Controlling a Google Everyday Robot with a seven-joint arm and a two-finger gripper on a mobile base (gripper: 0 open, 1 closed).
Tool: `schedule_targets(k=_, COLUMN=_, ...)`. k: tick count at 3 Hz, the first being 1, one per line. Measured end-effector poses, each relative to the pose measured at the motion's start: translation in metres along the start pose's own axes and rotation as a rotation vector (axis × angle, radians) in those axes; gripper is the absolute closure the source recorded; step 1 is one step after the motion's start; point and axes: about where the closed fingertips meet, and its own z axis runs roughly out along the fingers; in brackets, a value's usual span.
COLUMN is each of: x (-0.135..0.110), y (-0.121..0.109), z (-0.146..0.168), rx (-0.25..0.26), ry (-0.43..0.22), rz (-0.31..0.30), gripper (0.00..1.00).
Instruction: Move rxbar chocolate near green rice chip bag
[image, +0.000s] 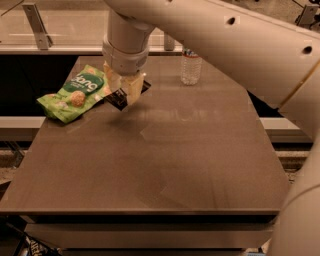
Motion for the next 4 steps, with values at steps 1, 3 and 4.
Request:
schedule_targets(k=1, x=0.003, y=-0.003, z=0.021, rx=-0.023, ry=-0.021, rz=0.014, gripper=1.0)
schedule_targets(k=3, x=-0.002, y=-0.003, z=0.048, rx=-0.043, ry=-0.057, rz=0.023, gripper=0.93)
schedule_targets(k=4, x=-0.002, y=-0.003, z=0.05, rx=-0.044, ry=-0.058, rz=0.022, gripper=0.76)
